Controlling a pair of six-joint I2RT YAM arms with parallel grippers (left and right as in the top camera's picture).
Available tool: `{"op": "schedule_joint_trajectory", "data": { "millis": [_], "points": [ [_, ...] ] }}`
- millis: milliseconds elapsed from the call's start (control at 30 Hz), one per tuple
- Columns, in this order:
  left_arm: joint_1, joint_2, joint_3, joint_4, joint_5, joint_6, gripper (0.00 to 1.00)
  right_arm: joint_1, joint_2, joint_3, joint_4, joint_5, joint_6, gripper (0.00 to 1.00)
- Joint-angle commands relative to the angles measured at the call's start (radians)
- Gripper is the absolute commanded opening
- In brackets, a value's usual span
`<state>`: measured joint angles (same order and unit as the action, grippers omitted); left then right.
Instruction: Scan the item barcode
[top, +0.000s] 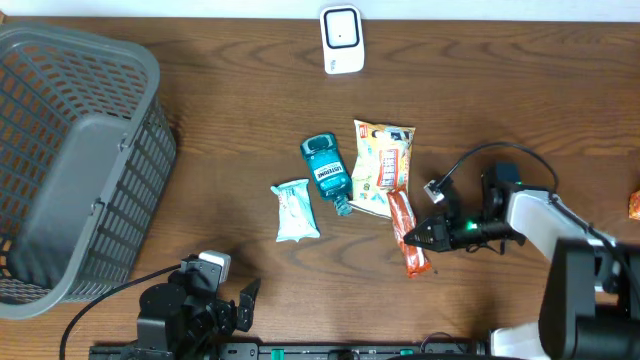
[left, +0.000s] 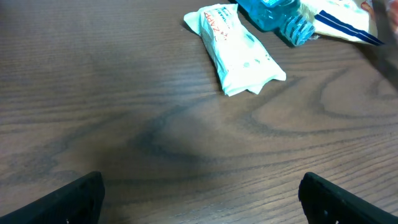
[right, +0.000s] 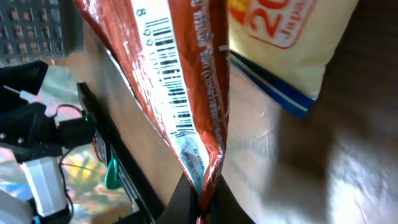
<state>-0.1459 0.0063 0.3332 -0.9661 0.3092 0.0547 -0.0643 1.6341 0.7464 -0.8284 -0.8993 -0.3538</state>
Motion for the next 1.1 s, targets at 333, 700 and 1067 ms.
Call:
{"op": "schedule_joint_trajectory", "data": {
  "millis": [333,700,1067],
  "points": [
    [-0.001,0.000,0.002,-0.014,0.005,-0.004,0.99,0.370,-0.876,0.076,0.019,0.494,0.279,0.02],
    [-0.001,0.000,0.002,-0.014,0.005,-0.004,0.99,0.676,-0.882,0.076,0.050,0.798,0.404,0.01],
    [0.000,0.000,0.002,-0.014,0.005,-0.004,0.99,0.760,-0.445,0.077,0.412,1.465,0.386,0.01]
  ]
}}
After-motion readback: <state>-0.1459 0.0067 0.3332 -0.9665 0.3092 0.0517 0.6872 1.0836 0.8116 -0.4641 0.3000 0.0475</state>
